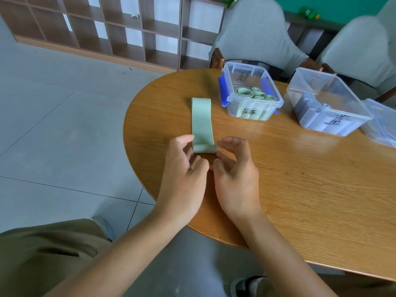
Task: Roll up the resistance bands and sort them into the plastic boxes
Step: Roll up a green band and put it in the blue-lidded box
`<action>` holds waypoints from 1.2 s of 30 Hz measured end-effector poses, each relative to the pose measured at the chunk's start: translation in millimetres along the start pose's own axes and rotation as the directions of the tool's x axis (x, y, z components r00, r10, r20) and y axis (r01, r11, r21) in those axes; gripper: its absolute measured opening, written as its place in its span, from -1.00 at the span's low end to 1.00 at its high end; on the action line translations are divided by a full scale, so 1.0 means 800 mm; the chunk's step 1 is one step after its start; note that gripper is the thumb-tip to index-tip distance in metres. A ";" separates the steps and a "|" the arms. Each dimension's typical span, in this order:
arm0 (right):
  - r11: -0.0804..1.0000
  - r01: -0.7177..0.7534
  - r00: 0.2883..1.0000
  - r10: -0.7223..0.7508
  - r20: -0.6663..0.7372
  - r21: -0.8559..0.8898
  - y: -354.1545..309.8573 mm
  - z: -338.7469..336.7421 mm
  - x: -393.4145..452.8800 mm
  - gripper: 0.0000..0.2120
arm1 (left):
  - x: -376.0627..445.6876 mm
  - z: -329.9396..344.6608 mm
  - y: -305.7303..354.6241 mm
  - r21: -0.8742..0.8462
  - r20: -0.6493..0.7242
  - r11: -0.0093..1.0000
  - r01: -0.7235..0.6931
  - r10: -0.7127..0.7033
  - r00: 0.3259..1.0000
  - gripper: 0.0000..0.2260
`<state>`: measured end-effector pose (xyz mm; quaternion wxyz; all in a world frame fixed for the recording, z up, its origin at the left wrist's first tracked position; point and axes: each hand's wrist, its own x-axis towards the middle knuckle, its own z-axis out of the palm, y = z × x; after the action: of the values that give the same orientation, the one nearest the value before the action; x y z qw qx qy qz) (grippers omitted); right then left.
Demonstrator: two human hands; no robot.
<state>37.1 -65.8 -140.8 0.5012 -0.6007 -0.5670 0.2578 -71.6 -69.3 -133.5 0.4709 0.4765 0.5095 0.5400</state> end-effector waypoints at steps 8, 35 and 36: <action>0.998 0.022 1.000 -0.023 -0.009 -0.060 0.007 0.002 0.002 -0.67 | 0.005 -0.011 0.001 0.038 -0.018 0.999 0.034 -0.033 0.999 -0.64; 0.755 0.268 0.961 -0.161 0.227 -0.598 0.014 0.021 0.031 -0.48 | 0.047 -0.039 -0.015 0.900 0.256 0.311 -0.305 0.190 0.948 -0.50; 0.744 0.272 0.958 -0.147 0.247 -0.610 0.015 0.021 0.035 -0.50 | 0.052 -0.039 -0.017 0.902 0.250 0.312 -0.297 0.182 0.951 -0.50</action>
<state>33.5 -32.2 -150.4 0.2390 -0.6408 -0.7281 0.0457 -106.5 -30.7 -146.6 0.0561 0.7553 0.6237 0.1931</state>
